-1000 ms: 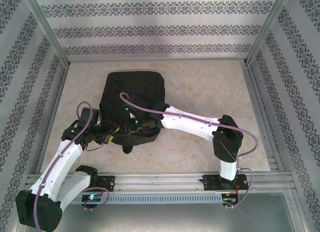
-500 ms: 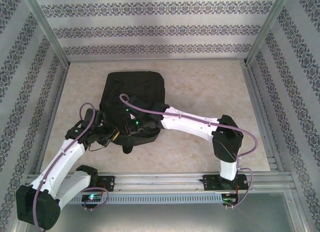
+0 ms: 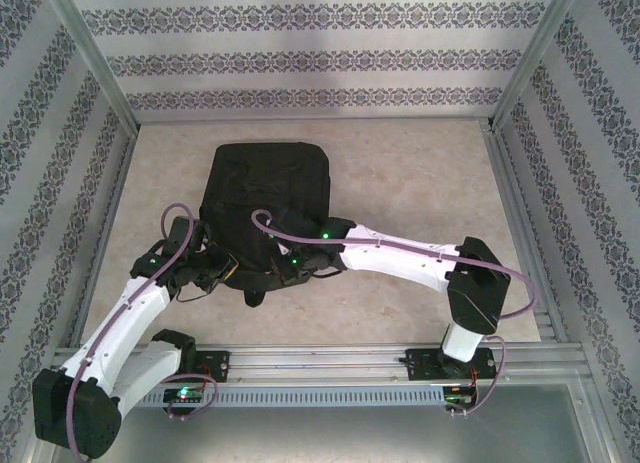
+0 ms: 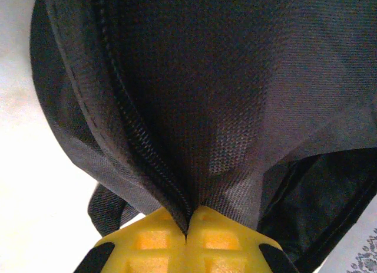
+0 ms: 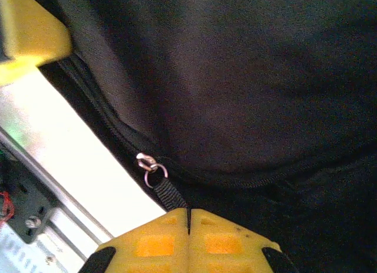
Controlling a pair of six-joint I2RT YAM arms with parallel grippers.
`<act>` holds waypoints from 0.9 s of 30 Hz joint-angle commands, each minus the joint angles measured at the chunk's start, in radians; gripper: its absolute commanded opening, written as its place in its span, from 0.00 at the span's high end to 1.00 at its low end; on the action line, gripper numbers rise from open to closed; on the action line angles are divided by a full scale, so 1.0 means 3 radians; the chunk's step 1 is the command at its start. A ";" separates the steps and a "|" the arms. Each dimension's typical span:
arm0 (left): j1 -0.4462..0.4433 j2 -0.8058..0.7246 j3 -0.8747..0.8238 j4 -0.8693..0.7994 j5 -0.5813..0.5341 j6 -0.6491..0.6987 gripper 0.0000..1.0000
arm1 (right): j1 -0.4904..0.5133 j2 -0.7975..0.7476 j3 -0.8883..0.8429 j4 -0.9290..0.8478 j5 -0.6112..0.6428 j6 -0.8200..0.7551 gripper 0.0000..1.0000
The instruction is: Pack the student bag
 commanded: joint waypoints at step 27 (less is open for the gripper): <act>0.0091 -0.0216 0.0219 -0.0667 -0.0465 0.0770 1.00 | -0.0675 -0.0343 0.0064 -0.0623 0.1488 -0.0563 1.00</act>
